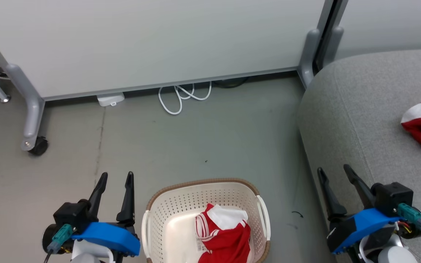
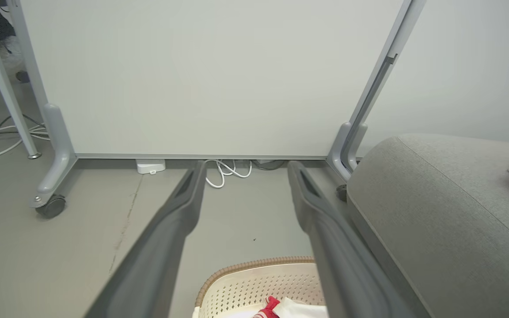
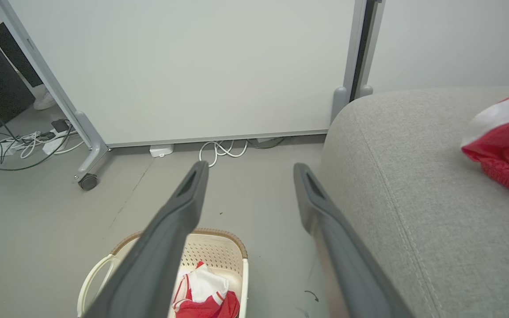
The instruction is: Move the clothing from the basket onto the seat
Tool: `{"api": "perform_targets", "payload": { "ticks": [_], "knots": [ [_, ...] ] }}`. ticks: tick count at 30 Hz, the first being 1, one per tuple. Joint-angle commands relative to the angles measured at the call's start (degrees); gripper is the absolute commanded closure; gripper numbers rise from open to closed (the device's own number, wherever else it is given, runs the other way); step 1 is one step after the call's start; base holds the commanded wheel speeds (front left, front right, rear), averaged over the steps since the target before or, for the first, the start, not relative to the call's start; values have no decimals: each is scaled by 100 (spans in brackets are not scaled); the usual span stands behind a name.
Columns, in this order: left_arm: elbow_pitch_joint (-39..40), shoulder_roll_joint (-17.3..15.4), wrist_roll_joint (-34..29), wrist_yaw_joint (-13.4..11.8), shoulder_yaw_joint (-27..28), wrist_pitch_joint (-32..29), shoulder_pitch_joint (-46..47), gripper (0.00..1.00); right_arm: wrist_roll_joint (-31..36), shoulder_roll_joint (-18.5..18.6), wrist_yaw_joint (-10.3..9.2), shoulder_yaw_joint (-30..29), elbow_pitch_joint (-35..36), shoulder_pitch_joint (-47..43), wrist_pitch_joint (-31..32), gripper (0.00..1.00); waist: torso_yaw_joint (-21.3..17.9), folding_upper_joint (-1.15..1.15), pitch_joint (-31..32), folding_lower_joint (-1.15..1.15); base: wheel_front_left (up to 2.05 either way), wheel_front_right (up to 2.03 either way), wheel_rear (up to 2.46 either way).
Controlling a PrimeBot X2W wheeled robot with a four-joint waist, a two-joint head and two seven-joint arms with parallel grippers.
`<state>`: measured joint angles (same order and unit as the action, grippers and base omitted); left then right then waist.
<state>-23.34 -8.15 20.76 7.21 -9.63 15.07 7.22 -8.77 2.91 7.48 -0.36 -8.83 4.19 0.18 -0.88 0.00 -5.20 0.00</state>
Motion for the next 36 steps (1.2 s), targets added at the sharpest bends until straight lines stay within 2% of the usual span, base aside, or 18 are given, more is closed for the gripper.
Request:
{"api": "perform_targets", "payload": {
  "ticks": [1, 20, 27, 36],
  "knots": [
    [-154, 2, 71, 46, -141, 16, 233, 0, 5, -3, 3, 62, 61, 156, -15, 0, -197, 0, -324, 0, 0, 0, 0],
    [-2528, -310, 804, 28, -1941, -313, 2344, 0, -460, -6, 3, 673, 270, 1134, -562, 0, -1495, 0, -2870, 0, 0, 0, 0],
    [-2956, -429, 894, 28, -2524, -460, 2754, 0, -632, -6, 3, 841, 132, 1304, -826, 0, -1778, 0, -3397, 0, 0, 0, 0],
    [-3347, -746, 1073, 28, -3307, -612, 3131, 0, -916, -5, 3, 1201, -19, 1527, -1144, 0, -2081, 0, -3946, 0, 0, 0, 0]
  ]
}}
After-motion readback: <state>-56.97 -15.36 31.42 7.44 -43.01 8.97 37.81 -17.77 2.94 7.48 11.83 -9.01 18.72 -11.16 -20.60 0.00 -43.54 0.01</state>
